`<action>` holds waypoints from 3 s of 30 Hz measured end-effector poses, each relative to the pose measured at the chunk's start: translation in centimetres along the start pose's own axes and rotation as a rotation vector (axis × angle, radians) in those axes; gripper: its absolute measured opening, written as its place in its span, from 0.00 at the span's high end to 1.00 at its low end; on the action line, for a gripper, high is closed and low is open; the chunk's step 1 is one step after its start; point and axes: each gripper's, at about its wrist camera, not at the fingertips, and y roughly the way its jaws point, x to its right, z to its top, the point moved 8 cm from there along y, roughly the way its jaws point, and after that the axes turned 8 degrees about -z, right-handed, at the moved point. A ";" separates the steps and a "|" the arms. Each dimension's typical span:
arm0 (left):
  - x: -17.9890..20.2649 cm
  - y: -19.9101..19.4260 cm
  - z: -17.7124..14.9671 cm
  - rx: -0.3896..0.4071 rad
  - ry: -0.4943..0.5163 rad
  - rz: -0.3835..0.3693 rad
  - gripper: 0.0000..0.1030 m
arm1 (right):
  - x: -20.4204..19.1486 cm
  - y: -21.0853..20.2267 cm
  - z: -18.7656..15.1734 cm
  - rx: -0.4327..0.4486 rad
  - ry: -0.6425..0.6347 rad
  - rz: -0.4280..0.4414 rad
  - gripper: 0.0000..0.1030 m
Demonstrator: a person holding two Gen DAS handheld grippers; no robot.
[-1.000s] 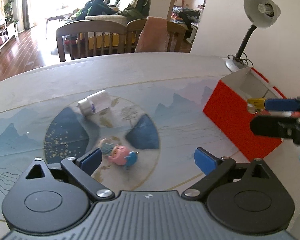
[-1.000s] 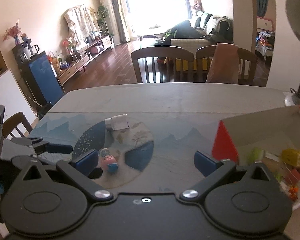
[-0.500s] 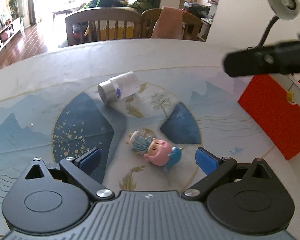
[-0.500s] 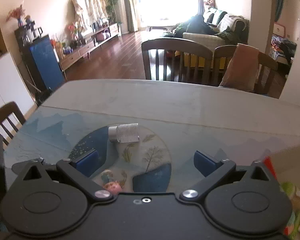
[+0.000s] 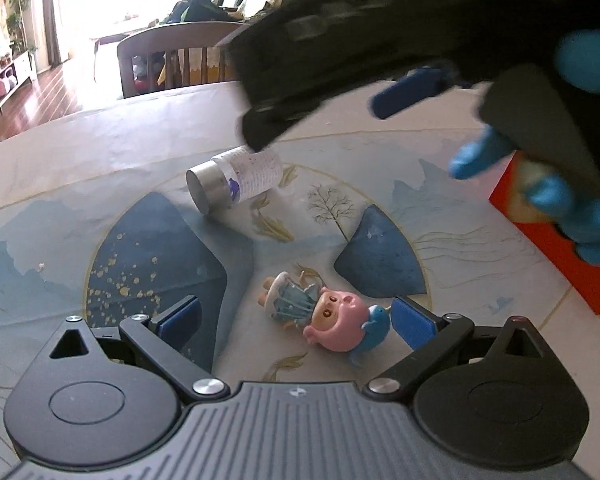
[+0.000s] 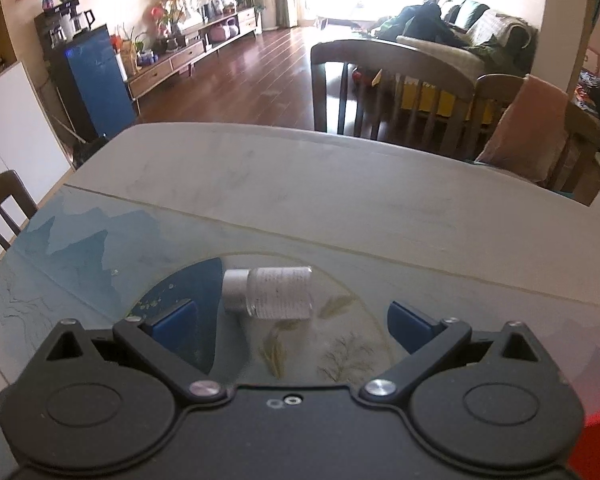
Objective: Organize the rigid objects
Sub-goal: 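Grasp the pink doll figure with the left tool while the right tool grasps the white bottle, then carry the pink doll and white bottle over the red box with both tools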
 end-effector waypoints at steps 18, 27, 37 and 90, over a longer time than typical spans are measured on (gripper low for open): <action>0.4 1.3 -0.2 0.047 0.050 -0.073 0.03 | -2.9 6.1 0.7 -0.089 -0.055 -0.014 0.06; 0.7 1.5 -0.7 0.050 0.060 -0.075 0.13 | -2.8 7.2 0.4 -0.122 -0.061 -0.040 0.22; 1.3 1.4 -0.9 0.046 0.057 -0.066 0.22 | -2.3 6.5 0.1 -0.115 -0.049 -0.053 0.35; 12.3 -7.1 -0.4 -0.060 -0.133 0.022 0.23 | 17.1 -21.8 -13.6 0.107 0.165 -0.064 0.35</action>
